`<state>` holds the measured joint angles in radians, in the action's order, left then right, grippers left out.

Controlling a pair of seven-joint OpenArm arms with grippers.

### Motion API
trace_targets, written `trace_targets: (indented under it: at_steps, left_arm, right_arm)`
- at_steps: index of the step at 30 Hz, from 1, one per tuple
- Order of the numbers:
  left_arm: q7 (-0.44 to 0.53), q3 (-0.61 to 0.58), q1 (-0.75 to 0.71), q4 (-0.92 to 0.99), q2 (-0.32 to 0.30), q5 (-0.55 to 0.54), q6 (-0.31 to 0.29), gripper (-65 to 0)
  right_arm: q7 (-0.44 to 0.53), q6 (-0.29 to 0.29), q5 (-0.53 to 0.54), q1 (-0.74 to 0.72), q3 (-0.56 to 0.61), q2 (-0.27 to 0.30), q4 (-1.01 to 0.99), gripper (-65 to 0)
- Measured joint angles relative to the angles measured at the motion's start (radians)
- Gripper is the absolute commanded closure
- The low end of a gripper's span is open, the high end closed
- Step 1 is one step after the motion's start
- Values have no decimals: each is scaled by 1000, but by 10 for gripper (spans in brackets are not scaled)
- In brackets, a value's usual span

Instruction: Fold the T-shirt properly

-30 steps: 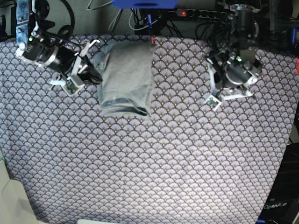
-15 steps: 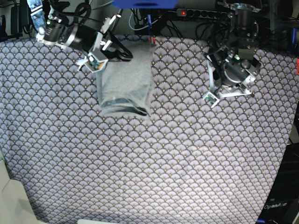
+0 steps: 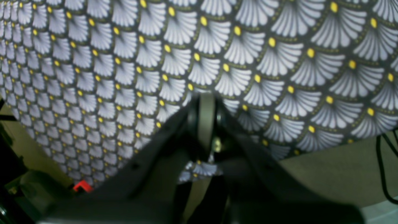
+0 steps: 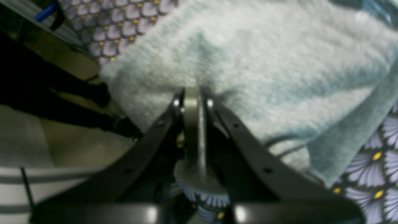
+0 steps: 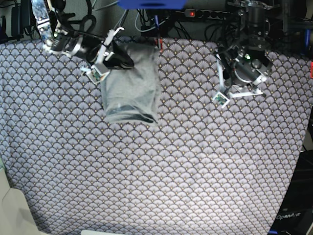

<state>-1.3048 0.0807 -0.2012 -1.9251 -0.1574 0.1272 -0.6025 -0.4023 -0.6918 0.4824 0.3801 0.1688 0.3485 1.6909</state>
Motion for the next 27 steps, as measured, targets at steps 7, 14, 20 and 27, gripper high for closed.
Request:
trace_targets:
  at_steps: [7, 14, 20, 27]
  left_arm:
    - [1, -4, 83, -56, 15, -6, -1, 0]
    - [-5, -34, 216, -64, 142, 6, 1, 0]
    - [-1, -214, 266, -51, 275, 0, 0, 0]
    - [3, -288, 280, 50, 301, 31, 0, 0]
  right_arm:
    - [9, 0, 4, 3, 0, -2, -23, -14]
    - [8, 1, 4, 3, 7, -2, -24, -14]
    - [7, 1, 3, 2, 29, -2, -24, -14]
    - [6, 1, 2, 0, 34, -6, -24, -14]
